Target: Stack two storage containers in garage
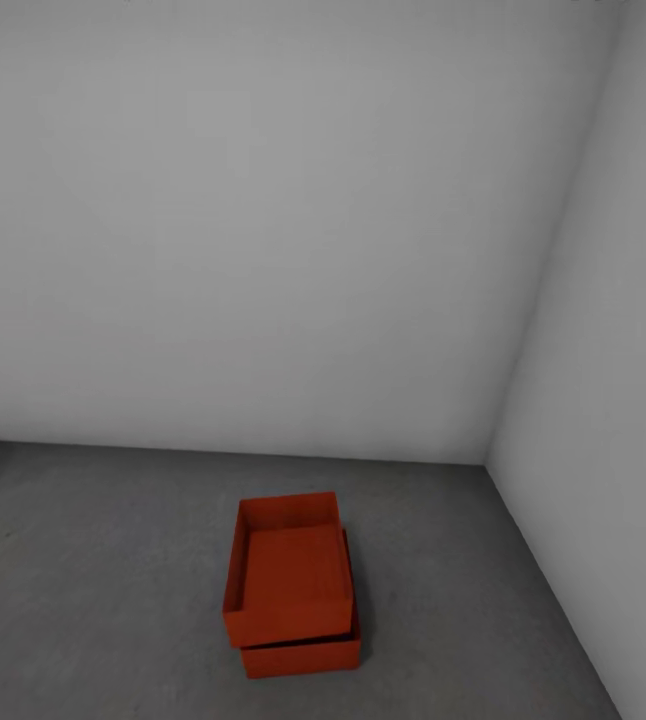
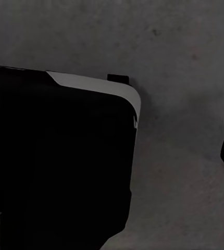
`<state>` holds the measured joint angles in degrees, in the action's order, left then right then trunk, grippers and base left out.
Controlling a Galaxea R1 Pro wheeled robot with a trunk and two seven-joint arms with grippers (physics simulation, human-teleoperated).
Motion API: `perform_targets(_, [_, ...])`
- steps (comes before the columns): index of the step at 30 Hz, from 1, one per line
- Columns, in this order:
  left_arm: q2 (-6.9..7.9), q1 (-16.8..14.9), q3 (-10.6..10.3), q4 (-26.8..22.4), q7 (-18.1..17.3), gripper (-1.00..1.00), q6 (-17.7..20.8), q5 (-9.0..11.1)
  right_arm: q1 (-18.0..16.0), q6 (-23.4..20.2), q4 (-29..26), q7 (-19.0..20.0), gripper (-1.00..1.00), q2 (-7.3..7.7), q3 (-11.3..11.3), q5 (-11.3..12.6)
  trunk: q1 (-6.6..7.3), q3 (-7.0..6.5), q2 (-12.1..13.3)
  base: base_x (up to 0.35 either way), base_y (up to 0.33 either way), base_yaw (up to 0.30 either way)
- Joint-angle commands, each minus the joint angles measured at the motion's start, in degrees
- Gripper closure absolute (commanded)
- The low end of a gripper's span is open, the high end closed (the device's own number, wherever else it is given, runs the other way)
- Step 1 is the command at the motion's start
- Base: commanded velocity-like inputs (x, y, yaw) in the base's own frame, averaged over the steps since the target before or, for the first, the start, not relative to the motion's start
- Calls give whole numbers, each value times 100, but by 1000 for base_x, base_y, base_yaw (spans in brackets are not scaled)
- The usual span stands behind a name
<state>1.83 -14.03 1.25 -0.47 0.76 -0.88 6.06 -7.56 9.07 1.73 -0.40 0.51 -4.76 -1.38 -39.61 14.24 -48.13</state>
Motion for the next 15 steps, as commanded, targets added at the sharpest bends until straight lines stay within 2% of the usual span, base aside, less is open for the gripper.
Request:
perform_targets(1, [0,-4,7,3,3,-100,-9,53,-8,37,16,-4,-100,4,-42,-28,-1,4,-5,0,0,-9])
perform_targets(15, [0,-4,7,3,3,-100,-9,53,-8,3,11,-1,-100,0,-79,-105,-1,-3,-5,0,0,-1])
